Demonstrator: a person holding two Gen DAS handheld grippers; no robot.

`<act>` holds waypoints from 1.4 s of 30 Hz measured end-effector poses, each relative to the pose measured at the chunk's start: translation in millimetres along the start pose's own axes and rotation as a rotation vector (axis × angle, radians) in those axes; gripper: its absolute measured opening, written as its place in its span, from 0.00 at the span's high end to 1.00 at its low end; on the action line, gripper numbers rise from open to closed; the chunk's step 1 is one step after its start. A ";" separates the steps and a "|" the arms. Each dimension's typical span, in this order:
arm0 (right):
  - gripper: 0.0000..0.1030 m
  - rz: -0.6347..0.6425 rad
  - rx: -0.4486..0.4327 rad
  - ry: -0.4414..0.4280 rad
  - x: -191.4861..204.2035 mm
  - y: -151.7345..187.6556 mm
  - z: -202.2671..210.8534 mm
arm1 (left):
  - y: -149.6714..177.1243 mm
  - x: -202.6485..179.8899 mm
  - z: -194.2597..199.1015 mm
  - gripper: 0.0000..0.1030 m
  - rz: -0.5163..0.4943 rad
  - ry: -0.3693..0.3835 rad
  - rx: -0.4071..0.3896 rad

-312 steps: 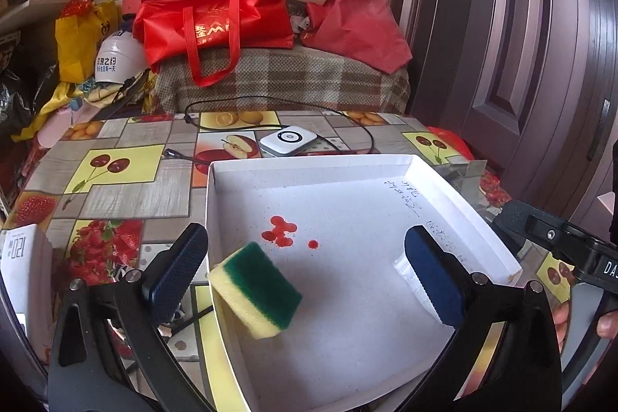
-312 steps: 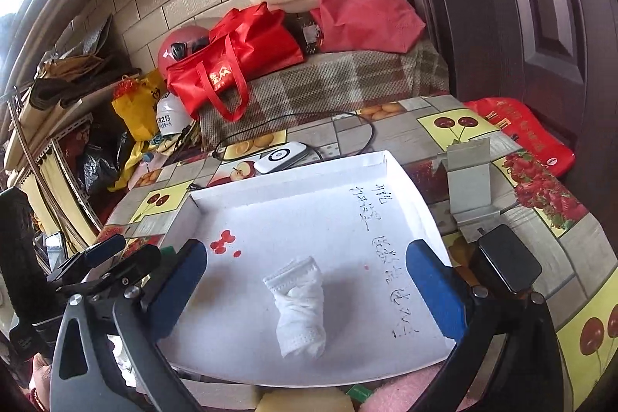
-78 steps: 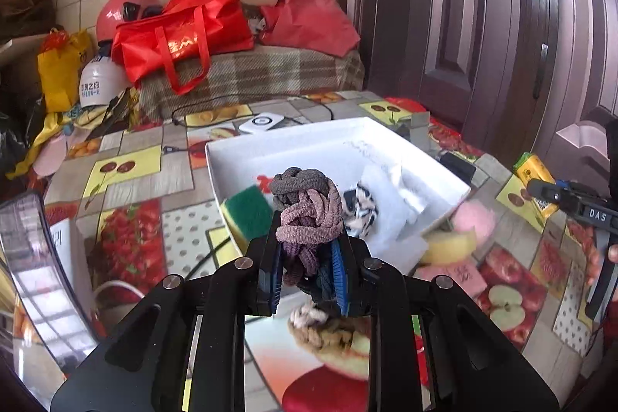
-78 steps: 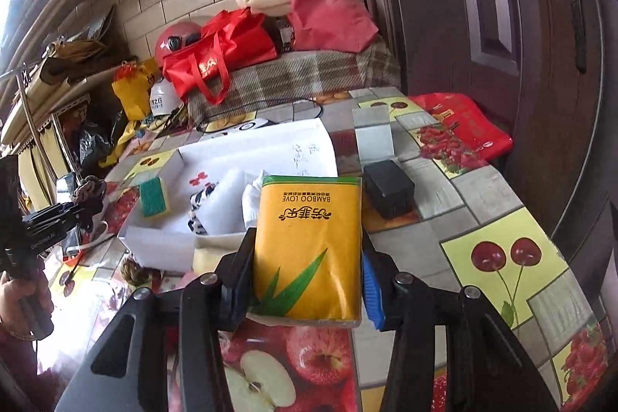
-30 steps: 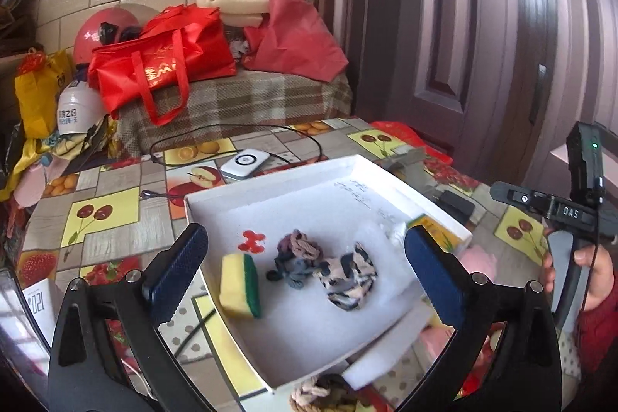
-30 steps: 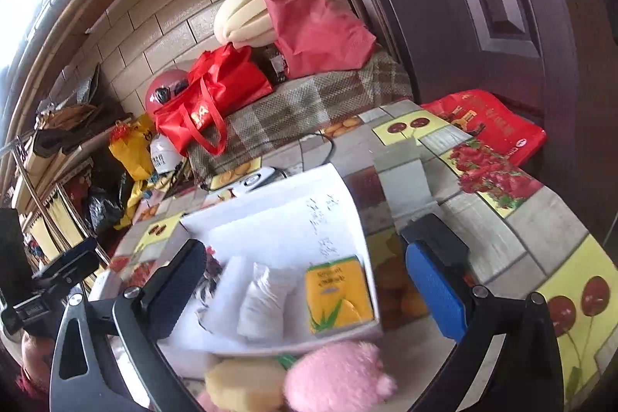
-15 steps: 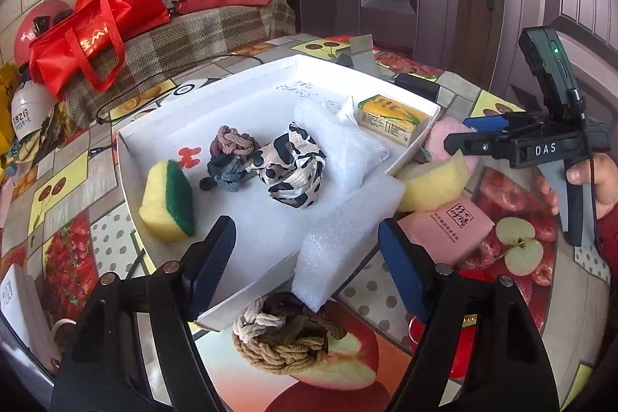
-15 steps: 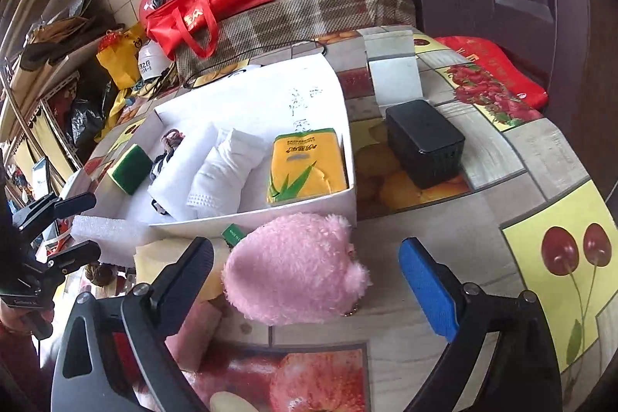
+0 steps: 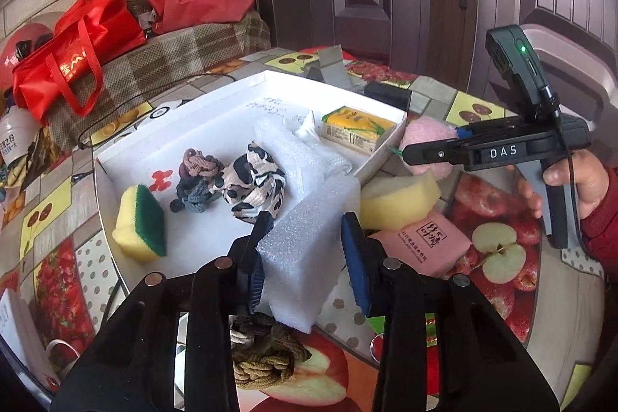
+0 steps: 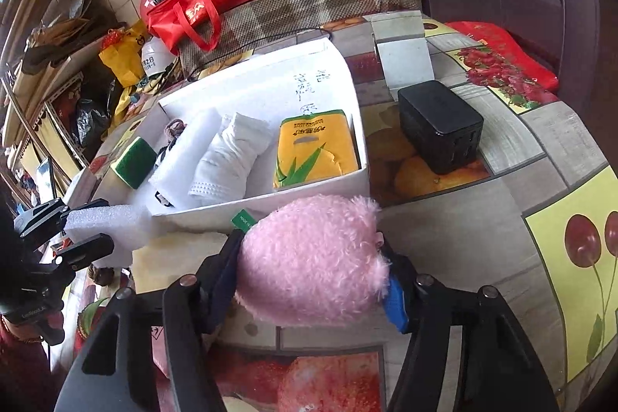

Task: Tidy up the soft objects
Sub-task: 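Grasp the white foam roll with the left tool while the right tool grasps the pink fluffy ball, then place the foam roll in the box with the left tool while the right tool places the pink ball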

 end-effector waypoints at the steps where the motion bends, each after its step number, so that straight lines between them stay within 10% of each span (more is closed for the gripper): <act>1: 0.39 -0.002 -0.025 0.001 -0.8 -0.7 6.0 | -3.4 1.1 5.5 0.69 0.010 0.004 -0.023; 16: 0.39 -0.067 -0.206 0.004 -5.9 -10.2 36.8 | -27.1 21.5 46.2 0.79 0.161 0.066 -0.211; 25: 0.39 -0.041 -0.421 0.030 14.0 -42.4 66.3 | -54.7 66.6 64.4 0.79 0.321 -0.137 -0.394; 42: 0.39 -0.089 -0.213 -0.051 38.0 -110.2 -31.0 | -70.0 110.9 0.4 0.79 0.476 -0.140 -0.307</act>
Point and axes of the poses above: each gripper's, at about its wrist camera, not at the fingertips, and z roughly against the way its jaws point, x to its left, y to its underside, the point moved 5 cm from there along -z, roughly the way its jaws point, and after that the axes turned 5 degrees about z, right-handed, at the moved point
